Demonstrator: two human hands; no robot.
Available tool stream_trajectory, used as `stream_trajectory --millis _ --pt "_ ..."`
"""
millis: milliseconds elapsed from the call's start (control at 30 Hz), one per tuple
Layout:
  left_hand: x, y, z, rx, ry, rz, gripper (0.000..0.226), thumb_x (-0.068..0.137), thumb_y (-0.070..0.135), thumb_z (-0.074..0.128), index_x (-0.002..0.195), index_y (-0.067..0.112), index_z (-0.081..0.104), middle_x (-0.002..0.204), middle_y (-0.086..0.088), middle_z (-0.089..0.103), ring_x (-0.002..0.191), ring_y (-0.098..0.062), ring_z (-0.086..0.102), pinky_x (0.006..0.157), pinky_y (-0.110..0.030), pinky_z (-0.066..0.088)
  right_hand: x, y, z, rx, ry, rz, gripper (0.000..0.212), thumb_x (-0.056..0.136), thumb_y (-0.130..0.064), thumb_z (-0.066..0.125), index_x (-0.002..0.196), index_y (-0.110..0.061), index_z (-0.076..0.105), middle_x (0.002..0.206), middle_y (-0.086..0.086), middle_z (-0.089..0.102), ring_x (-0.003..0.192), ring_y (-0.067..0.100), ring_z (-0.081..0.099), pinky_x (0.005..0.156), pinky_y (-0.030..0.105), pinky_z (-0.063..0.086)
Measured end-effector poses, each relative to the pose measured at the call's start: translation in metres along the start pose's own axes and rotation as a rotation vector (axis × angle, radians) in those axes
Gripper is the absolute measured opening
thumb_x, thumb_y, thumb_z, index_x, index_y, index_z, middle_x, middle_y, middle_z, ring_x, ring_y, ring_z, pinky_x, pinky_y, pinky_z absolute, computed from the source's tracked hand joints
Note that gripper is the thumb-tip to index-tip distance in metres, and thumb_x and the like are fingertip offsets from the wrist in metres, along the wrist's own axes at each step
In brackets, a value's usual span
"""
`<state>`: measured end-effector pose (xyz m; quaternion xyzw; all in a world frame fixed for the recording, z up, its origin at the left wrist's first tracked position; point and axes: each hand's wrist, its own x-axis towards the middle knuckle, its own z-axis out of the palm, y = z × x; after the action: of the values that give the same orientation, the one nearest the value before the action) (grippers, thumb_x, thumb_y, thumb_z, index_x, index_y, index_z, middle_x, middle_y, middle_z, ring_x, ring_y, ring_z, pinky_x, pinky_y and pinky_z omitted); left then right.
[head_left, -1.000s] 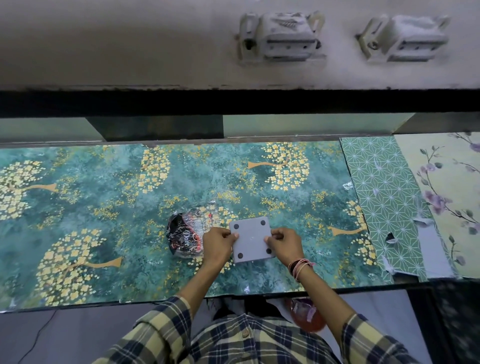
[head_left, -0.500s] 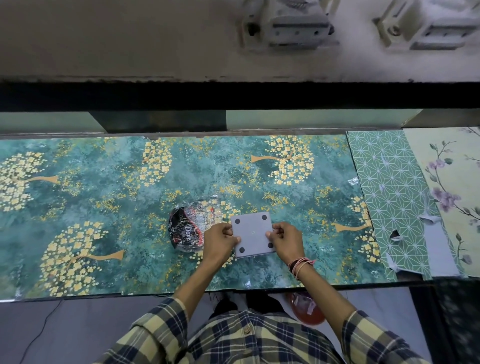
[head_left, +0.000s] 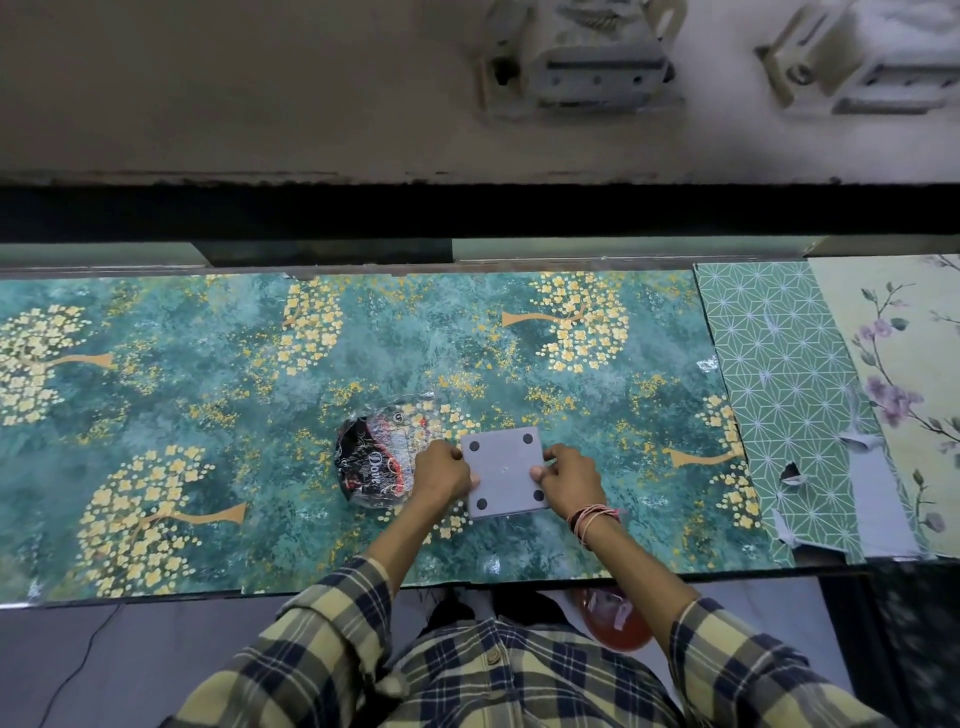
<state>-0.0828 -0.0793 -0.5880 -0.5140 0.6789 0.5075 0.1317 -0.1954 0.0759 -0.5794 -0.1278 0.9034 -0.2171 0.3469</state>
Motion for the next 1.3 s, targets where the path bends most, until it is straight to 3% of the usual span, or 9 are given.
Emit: stream_trajectory --millis 200,300,400,567,667,733,933,1067,1300 --pt "-0.01 -0.001 -0.01 -0.162 -0.087 0.024 0.038 0.081 -0.018 0.061 0.11 0.001 0.076 0.114 -0.012 0.075 0.1 -0.034 0.071 0.076 -0.05 0.064 -0.005 -0.004 -0.017 0.537 -0.187 0.185 0.024 0.095 -0.023 0.063 0.114 -0.01 0.07 0.101 0.017 0.072 0.066 0.026 0.067 0.071 0.048 0.064" --pt "-0.027 0.001 -0.013 -0.467 -0.041 0.126 0.07 0.075 -0.03 0.052 0.131 0.009 0.069 0.129 0.005 0.064 0.11 -0.016 0.067 0.064 -0.025 0.061 -0.009 -0.01 -0.031 0.987 -0.284 0.247 0.045 0.095 -0.049 0.061 0.118 -0.01 0.063 0.115 0.019 0.064 0.096 0.036 0.066 0.081 0.055 0.061" --pt "-0.033 0.002 -0.014 -0.653 -0.008 0.249 0.053 0.077 -0.027 0.055 0.109 0.007 0.08 0.127 0.005 0.074 0.118 -0.007 0.064 0.087 -0.027 0.056 -0.003 -0.013 -0.034 1.279 -0.232 0.229 0.06 0.09 -0.054 0.066 0.126 -0.006 0.06 0.119 0.022 0.064 0.113 0.04 0.063 0.092 0.066 0.053" --pt "-0.038 -0.004 -0.012 -0.781 -0.015 0.298 0.039 0.078 -0.022 0.057 0.08 0.007 0.083 0.11 -0.006 0.08 0.114 -0.02 0.069 0.098 -0.042 0.054 0.0 -0.017 -0.037 1.169 -0.043 0.174 0.048 0.075 -0.021 0.08 0.111 0.006 0.064 0.107 0.024 0.073 0.084 0.033 0.071 0.07 0.046 0.06" --pt "-0.032 -0.004 -0.023 -0.818 0.024 0.26 0.024 0.084 0.002 0.069 0.102 0.014 0.079 0.111 -0.012 0.077 0.106 -0.029 0.068 0.094 -0.048 0.054 -0.003 -0.019 -0.047 1.106 -0.073 0.039 0.01 0.071 -0.009 0.07 0.075 -0.011 0.061 0.07 0.002 0.066 0.062 0.024 0.062 0.049 0.027 0.047" --pt "-0.025 -0.001 -0.032 -0.755 -0.093 0.184 0.045 0.084 0.03 0.072 0.127 0.016 0.068 0.125 -0.011 0.072 0.113 -0.03 0.066 0.095 -0.05 0.054 -0.003 -0.02 -0.054 1.027 -0.132 -0.056 0.011 0.065 -0.007 0.066 0.068 -0.014 0.06 0.063 0.0 0.06 0.058 0.023 0.057 0.047 0.023 0.043" --pt "-0.021 0.001 -0.04 -0.622 -0.587 0.101 0.053 0.09 0.035 0.074 0.126 -0.003 0.064 0.123 -0.029 0.07 0.102 -0.037 0.069 0.09 -0.05 0.058 -0.004 -0.032 -0.059 0.839 -0.419 -0.179 0.028 0.069 -0.014 0.076 0.092 0.0 0.071 0.084 0.018 0.068 0.071 0.029 0.065 0.058 0.033 0.055" --pt "-0.024 -0.001 -0.032 -0.839 -0.426 0.048 0.054 0.087 0.031 0.073 0.128 -0.004 0.064 0.121 -0.025 0.073 0.102 -0.038 0.07 0.085 -0.048 0.06 -0.001 -0.023 -0.059 1.005 -0.389 -0.047 0.045 0.09 -0.033 0.071 0.124 -0.004 0.067 0.113 0.019 0.068 0.096 0.034 0.067 0.066 0.04 0.062" --pt "-0.025 -0.015 0.013 -0.986 -0.216 -0.117 0.063 0.087 0.021 0.082 0.132 -0.006 0.047 0.126 -0.029 0.068 0.094 -0.033 0.074 0.07 -0.038 0.063 -0.008 -0.006 -0.023 0.869 -0.346 0.051 0.032 0.093 -0.017 0.07 0.124 -0.009 0.065 0.103 0.01 0.079 0.079 0.024 0.074 0.066 0.037 0.062"
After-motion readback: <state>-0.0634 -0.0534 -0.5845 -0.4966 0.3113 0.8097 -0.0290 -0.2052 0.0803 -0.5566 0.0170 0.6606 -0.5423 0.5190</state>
